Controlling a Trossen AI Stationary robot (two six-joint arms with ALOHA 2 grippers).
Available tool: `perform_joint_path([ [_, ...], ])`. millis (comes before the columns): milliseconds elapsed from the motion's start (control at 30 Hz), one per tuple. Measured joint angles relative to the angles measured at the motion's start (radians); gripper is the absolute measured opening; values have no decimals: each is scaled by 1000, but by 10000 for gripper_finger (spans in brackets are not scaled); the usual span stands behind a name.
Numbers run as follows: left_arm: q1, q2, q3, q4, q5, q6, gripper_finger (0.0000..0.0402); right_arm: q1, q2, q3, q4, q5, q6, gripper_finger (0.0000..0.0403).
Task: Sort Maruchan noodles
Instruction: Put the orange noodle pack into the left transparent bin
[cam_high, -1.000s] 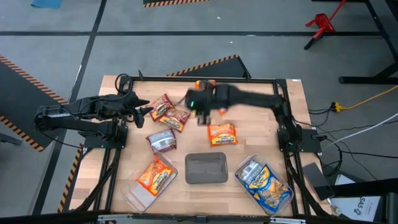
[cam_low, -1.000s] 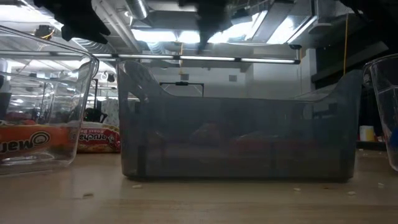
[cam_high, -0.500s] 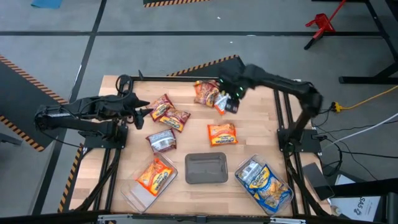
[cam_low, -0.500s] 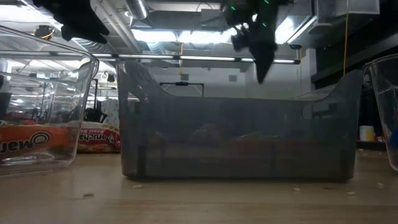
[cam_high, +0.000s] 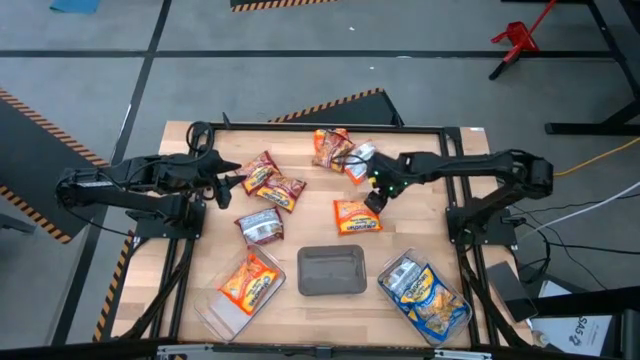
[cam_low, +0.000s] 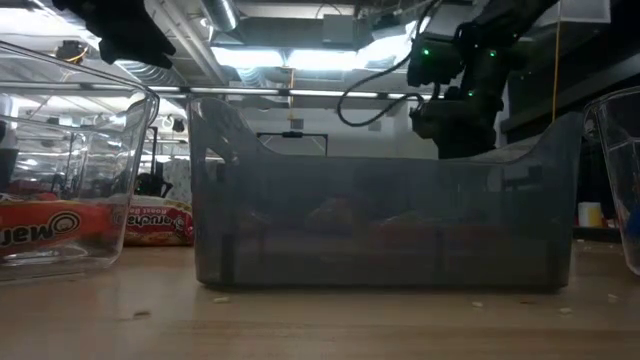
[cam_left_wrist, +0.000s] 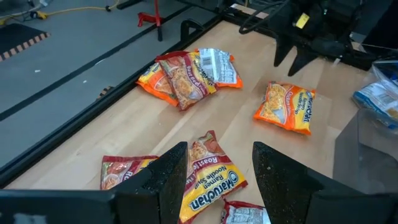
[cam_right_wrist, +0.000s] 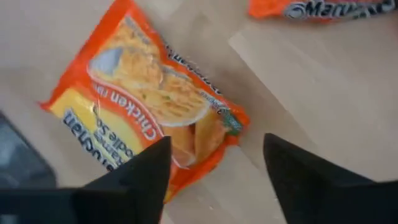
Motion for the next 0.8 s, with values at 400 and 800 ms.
perform_joint_path([
  [400,0,0,0,0,-5,-1,175,70,0,-4,20,169,229,367],
  [800,0,0,0,0,-5,0,175,165,1,-183,256,216,504,365],
])
